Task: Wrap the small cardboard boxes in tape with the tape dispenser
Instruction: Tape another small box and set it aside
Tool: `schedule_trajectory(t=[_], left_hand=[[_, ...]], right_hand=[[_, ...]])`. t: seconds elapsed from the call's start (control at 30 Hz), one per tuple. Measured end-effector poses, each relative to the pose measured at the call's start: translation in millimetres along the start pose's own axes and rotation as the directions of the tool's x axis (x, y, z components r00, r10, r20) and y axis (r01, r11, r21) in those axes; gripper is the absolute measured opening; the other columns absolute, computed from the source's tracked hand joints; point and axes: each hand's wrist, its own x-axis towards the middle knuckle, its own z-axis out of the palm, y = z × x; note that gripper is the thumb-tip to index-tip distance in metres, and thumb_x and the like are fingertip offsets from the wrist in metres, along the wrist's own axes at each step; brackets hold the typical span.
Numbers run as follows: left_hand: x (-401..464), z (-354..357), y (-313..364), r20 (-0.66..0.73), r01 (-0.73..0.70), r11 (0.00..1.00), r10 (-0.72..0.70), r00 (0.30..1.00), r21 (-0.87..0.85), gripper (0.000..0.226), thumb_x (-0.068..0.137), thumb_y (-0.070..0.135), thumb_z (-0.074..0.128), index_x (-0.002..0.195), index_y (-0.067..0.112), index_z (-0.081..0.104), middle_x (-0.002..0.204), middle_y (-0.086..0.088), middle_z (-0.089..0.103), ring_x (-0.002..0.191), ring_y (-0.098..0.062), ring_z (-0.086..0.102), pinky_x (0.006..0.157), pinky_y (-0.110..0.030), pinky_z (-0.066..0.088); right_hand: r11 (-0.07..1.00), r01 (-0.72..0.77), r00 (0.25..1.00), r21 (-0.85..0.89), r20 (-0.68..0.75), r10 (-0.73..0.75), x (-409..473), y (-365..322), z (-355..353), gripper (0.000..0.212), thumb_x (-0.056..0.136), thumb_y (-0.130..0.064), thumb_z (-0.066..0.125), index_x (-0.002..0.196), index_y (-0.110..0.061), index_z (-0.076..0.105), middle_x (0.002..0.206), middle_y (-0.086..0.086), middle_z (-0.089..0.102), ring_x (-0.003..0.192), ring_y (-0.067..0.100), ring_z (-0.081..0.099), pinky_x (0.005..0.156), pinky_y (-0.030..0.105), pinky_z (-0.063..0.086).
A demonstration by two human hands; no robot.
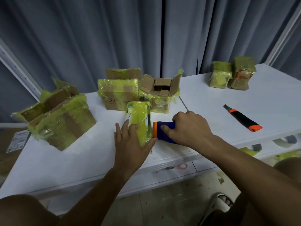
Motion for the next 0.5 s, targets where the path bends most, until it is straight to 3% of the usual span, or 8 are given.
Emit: schedule_trajectory(t=[0.1,0.27,0.37,0.5], left_hand=[[4.2,-1.7,7.0,0.072,0.056,0.998,-0.054,0.996,-0.030,0.074,0.081,0.057,0.068,0.137,0.016,0.042,0.159,-0.010,0.025,0.144,-0.030,0.014,0.120,-0.053,0.017],[8.4,-3.1,3.8,0.139,0.101,0.992,-0.090,0.986,-0.078,0.083,0.073,0.060,0.073,0.137,0.025,0.034,0.157,-0.010,0.024,0.138,-0.034,0.033,0.110,-0.052,0.036],[6.9,-9.0,8.2,0.184,0.176,0.980,-0.156,0.970,-0.094,0.092,0.071,0.059,0.077,0.142,0.027,0.030,0.162,-0.011,0.009,0.140,-0.035,0.033,0.108,-0.045,0.039],[2.0,-21.9,13.2,0.208,0.170,0.983,-0.153,0.966,-0.065,0.095,0.071,0.058,0.076,0.147,0.030,0.025,0.164,-0.007,0.006,0.139,-0.034,0.034,0.102,-0.044,0.042]], right_hand=[[1.000,0.000,1.000,0.009,0.016,0.000,-2.0,1.7,3.0,0.052,0.091,-0.062,0.054,0.064,-0.019,0.043,0.063,0.000,0.047,0.059,0.023,0.050,0.054,0.029,0.040],[0.999,-0.013,1.000,0.037,0.011,0.013,-4.6,4.4,0.7,0.052,0.091,-0.062,0.054,0.065,-0.018,0.045,0.064,0.000,0.049,0.059,0.021,0.050,0.055,0.028,0.039],[0.999,-0.011,1.000,0.041,0.015,0.011,-8.1,8.1,-2.5,0.051,0.091,-0.061,0.055,0.065,-0.018,0.044,0.064,-0.001,0.047,0.056,0.017,0.046,0.053,0.028,0.036],[0.999,-0.007,1.000,0.047,0.006,0.006,-13.4,12.6,-8.4,0.049,0.092,-0.064,0.054,0.076,-0.017,0.055,0.067,-0.002,0.044,0.069,0.024,0.054,0.060,0.030,0.045]])
